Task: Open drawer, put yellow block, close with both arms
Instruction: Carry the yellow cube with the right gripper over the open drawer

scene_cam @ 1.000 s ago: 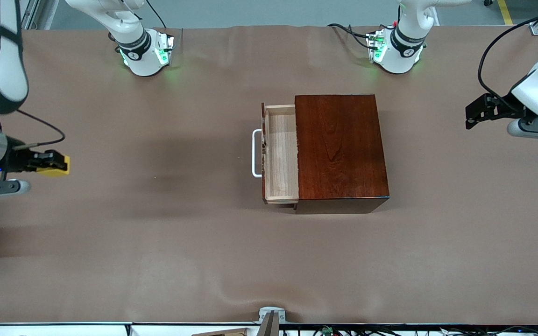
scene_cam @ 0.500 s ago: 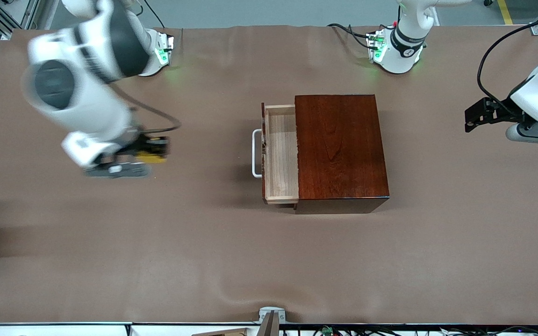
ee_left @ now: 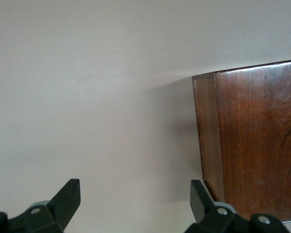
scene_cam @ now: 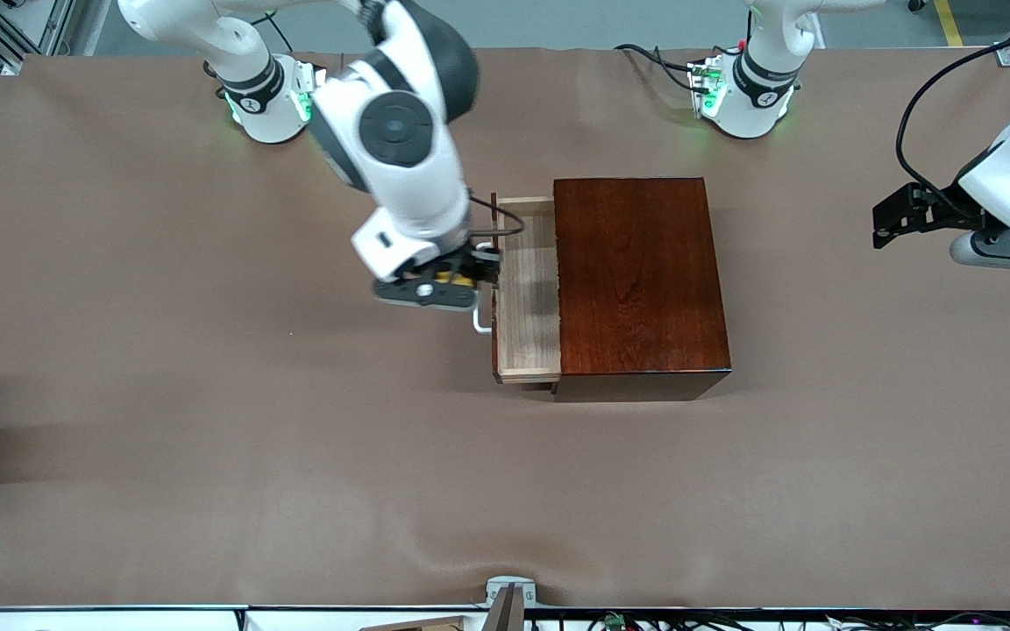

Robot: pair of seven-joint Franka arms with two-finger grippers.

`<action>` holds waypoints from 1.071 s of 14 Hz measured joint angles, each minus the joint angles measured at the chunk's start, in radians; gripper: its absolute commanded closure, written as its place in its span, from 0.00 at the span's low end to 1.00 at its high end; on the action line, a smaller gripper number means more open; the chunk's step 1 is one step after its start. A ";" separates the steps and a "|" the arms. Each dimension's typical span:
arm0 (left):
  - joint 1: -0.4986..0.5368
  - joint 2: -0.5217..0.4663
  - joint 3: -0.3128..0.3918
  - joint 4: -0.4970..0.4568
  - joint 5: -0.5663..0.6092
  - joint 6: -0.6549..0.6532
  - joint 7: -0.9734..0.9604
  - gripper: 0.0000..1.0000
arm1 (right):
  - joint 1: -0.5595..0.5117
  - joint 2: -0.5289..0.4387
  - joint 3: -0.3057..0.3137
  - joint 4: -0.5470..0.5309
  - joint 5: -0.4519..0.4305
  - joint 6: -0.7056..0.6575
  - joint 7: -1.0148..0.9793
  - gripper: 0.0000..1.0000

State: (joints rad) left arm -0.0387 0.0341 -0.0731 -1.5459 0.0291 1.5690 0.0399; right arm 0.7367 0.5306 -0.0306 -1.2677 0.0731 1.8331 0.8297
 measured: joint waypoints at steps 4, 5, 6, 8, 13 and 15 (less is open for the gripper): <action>0.000 0.000 0.000 0.000 0.000 0.000 0.000 0.00 | 0.031 0.085 -0.001 0.038 0.001 0.092 0.010 1.00; 0.000 0.000 0.000 0.000 0.000 0.000 0.000 0.00 | 0.031 0.101 -0.003 0.044 0.001 0.115 0.010 1.00; 0.000 0.000 0.000 0.000 0.000 0.000 0.000 0.00 | 0.031 0.114 -0.004 0.047 0.001 0.136 0.010 1.00; 0.000 0.000 0.000 0.000 0.000 0.000 0.000 0.00 | 0.032 0.135 -0.004 0.053 0.001 0.173 0.010 1.00; 0.002 0.000 0.001 0.000 0.000 0.000 0.000 0.00 | 0.038 0.169 -0.004 0.055 0.002 0.205 0.010 1.00; 0.005 0.000 0.001 0.000 0.000 0.000 0.000 0.00 | 0.039 0.179 -0.004 0.055 0.002 0.210 0.010 1.00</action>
State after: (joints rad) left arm -0.0339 0.0343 -0.0725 -1.5456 0.0291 1.5690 0.0396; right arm 0.7752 0.7095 -0.0345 -1.2123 0.0748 2.0434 0.8400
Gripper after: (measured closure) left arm 0.000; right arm 0.445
